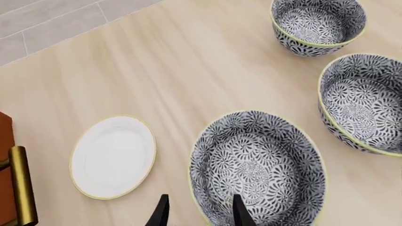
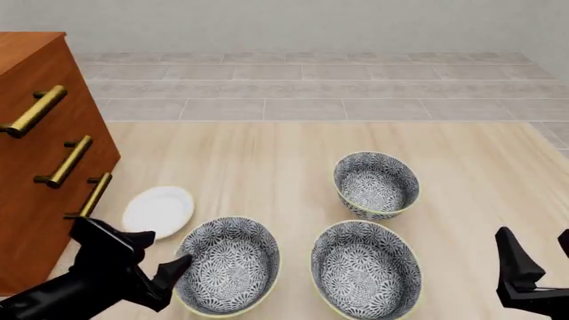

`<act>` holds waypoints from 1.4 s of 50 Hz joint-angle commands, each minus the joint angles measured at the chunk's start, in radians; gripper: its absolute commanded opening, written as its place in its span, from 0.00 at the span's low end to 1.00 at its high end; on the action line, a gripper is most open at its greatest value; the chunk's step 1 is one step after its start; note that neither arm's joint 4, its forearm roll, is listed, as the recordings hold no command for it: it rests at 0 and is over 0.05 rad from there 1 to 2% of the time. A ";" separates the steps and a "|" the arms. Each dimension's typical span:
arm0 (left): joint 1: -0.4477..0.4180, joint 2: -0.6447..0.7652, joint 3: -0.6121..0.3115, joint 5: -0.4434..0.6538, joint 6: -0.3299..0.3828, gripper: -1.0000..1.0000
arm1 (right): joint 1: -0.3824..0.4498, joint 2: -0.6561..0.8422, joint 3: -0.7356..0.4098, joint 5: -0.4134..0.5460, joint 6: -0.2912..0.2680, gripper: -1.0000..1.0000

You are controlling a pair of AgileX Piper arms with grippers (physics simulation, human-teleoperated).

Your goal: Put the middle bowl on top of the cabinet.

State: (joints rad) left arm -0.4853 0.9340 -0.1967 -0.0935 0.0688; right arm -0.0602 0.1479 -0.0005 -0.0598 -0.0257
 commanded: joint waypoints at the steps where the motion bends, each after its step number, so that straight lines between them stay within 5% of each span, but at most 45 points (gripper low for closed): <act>1: -0.014 0.066 -0.013 0.009 -0.009 1.00 | -0.001 0.017 0.000 -0.018 0.004 1.00; 16: -0.010 0.032 -0.036 0.094 -0.020 1.00 | -0.002 0.019 0.000 -0.026 0.011 1.00; 70: -0.015 0.237 -0.055 -0.034 -0.113 1.00 | -0.006 0.017 0.000 -0.015 0.009 1.00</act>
State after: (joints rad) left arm -0.5011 1.1374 -0.2500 -0.1066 -0.0306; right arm -0.0655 0.1805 -0.0005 -0.0916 -0.0172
